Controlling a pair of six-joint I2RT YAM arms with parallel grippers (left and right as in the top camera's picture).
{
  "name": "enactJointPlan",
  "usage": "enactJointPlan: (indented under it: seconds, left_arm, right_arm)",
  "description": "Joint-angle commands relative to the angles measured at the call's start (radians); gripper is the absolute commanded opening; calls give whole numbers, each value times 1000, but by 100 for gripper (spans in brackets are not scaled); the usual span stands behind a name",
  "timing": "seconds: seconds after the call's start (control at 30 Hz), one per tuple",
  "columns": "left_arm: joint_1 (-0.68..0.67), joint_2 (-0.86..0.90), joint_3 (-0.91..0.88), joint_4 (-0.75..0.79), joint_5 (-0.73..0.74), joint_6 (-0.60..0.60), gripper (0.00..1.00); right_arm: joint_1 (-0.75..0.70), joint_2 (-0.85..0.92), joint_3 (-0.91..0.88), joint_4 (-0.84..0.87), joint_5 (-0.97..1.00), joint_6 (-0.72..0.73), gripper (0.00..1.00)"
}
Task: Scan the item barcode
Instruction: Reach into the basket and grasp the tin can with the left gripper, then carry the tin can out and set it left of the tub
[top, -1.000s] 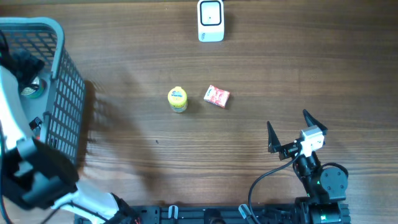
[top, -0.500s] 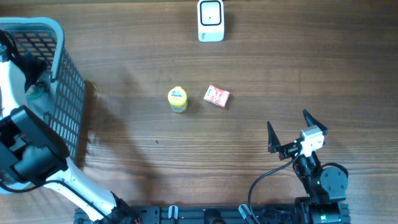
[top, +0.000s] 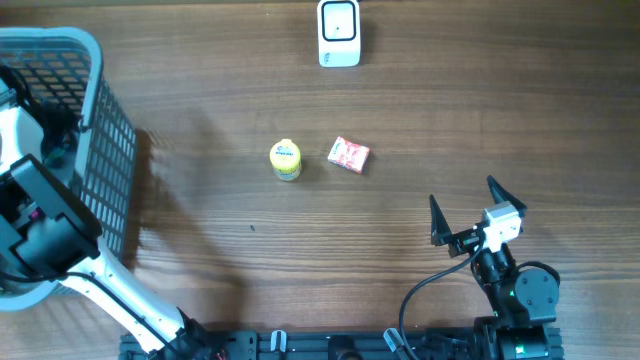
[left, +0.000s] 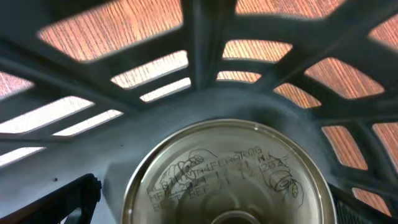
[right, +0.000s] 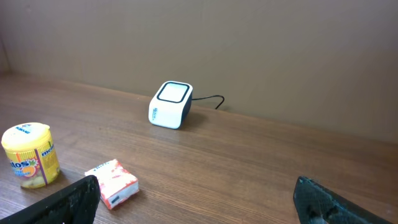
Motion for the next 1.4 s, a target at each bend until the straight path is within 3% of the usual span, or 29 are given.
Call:
enactJointPlan:
  seconds: [0.0, 0.1, 0.23, 0.43, 0.83, 1.37]
  left_arm:
    - [20, 48, -5, 13, -8, 5, 100]
    - [20, 56, -5, 19, -5, 5, 93]
    - [20, 56, -5, 27, -5, 5, 71]
    - [20, 56, -5, 14, -5, 5, 60]
    - [20, -10, -4, -73, 33, 5, 56]
    - [19, -462, -4, -182, 147, 1, 60]
  right_arm:
    - [2, -2, -1, 2, 10, 11, 100]
    - [2, -2, -1, 2, 10, 11, 100]
    - [2, -2, -1, 2, 10, 11, 100]
    - [2, -2, -1, 2, 10, 11, 100]
    - [2, -2, -1, 2, 10, 11, 100]
    - [2, -2, -1, 2, 10, 11, 100]
